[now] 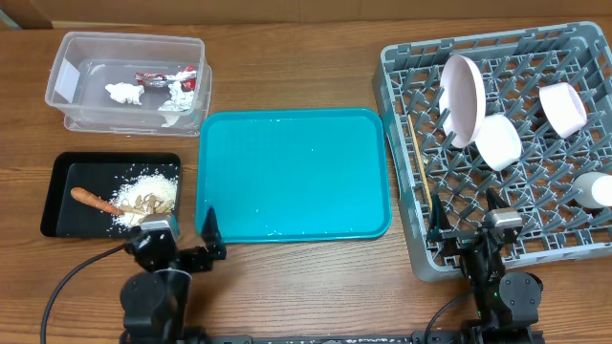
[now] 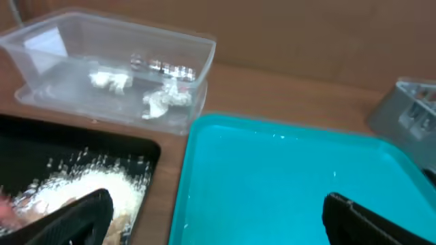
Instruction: Sort waste into correct bins and load items into the dishwasher
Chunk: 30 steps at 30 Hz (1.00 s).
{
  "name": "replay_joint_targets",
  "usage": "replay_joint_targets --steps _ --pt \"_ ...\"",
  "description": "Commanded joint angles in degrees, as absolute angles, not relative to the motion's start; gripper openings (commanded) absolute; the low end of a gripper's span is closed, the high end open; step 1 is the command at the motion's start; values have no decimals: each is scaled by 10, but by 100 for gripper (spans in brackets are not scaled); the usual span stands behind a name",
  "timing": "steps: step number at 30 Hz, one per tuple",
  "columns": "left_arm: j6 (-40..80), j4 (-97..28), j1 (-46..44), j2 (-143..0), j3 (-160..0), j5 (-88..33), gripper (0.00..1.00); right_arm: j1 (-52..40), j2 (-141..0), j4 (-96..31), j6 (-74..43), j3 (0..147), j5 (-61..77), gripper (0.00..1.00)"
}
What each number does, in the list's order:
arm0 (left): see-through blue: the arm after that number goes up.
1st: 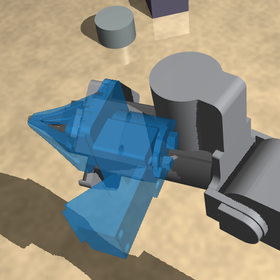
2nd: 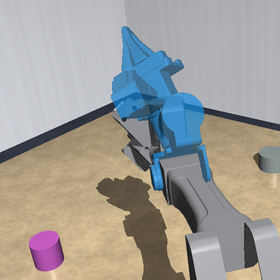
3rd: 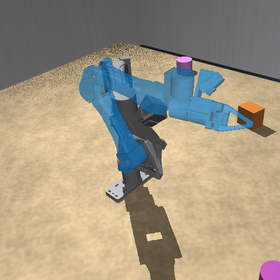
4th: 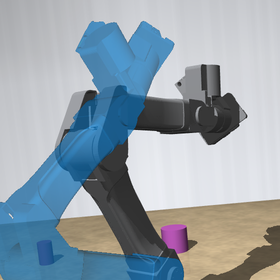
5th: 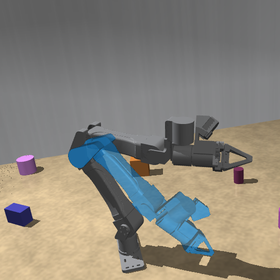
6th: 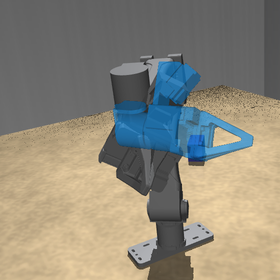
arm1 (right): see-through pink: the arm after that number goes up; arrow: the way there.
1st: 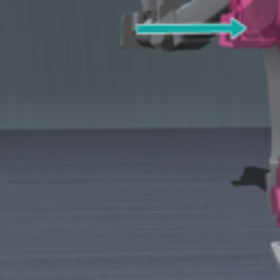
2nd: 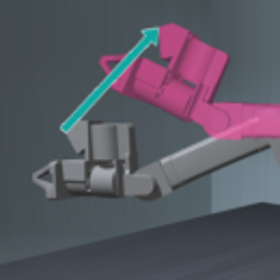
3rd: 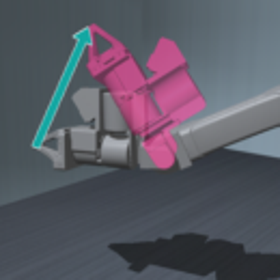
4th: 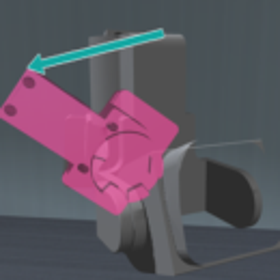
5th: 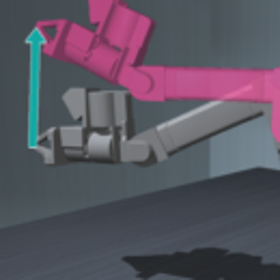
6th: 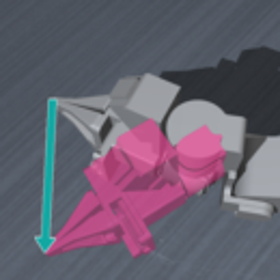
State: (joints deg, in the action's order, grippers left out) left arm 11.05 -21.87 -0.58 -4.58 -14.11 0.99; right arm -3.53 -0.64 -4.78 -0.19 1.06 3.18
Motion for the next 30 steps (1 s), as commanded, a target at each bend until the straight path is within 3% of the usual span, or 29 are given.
replay_joint_targets --steps 1,5,13,19,30 --pt "118 -106 -8 -1 -64 6 100 -39 -2 -46 1 5 35 100" --pt "113 45 -8 -2 -2 43 100 -39 -2 -46 1 5 35 100" --pt "79 -44 -8 -2 -3 26 100 -39 -2 -46 1 5 35 100" --pt "49 -43 -8 -2 -3 -32 100 -39 -2 -46 0 5 35 100" --pt "73 -43 -8 -2 -3 -25 100 -39 -2 -46 1 5 35 100"
